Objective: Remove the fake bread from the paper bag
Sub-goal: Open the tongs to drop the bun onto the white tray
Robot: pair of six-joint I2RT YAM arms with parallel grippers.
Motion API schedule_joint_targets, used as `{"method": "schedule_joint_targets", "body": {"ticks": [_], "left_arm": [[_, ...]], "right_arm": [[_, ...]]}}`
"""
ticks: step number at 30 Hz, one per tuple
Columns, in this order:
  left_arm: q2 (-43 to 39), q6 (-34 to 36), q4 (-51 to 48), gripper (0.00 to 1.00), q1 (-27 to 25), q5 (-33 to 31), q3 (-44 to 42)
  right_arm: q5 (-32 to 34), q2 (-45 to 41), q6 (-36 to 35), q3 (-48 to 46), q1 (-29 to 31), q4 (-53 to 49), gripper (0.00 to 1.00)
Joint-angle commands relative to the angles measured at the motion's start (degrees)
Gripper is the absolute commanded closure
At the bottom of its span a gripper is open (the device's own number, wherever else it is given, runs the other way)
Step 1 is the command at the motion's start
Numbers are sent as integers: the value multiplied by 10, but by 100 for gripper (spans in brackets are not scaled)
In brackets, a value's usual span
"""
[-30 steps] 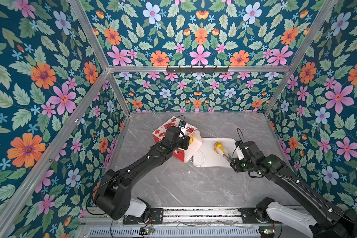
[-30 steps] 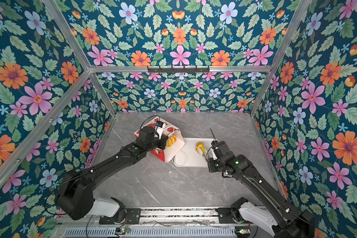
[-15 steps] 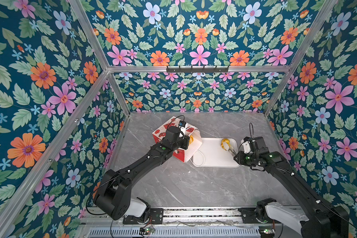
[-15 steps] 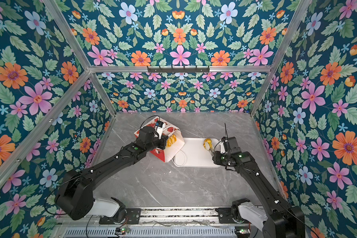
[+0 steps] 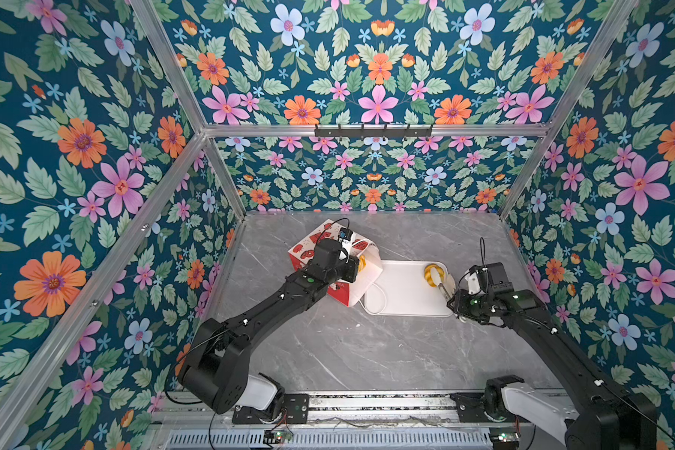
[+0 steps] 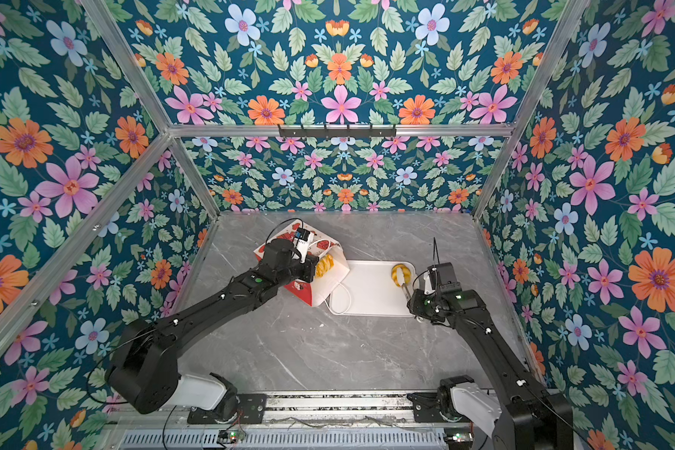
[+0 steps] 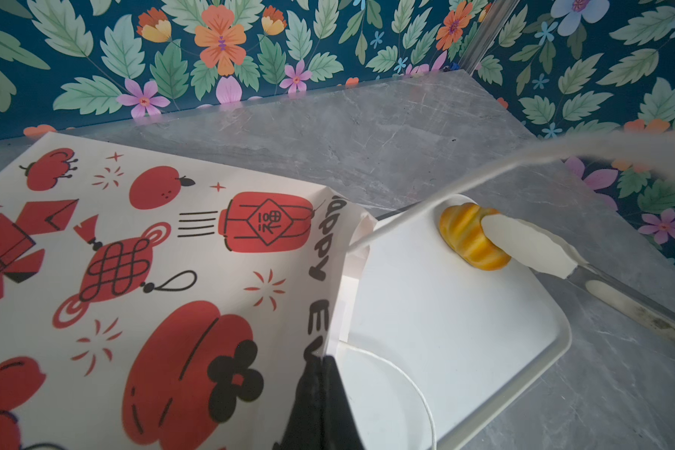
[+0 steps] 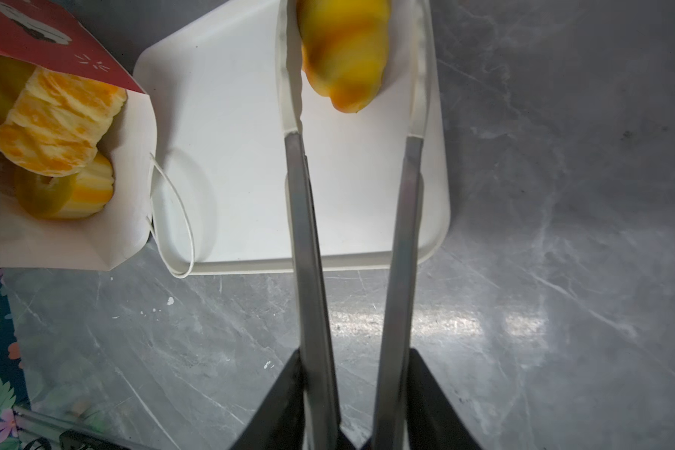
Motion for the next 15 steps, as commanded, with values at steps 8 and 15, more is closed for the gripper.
{"method": "schedule_joint_targets", "body": {"ticks": [8,15], "left_arm": [[-1,-7,19,100,1,4,-4],[2,-4,15,100,1,3,5]], "right_arm": [[34,-40,-2,4,1,-24,58],[-24,-66,-42,35,2,-42,60]]}}
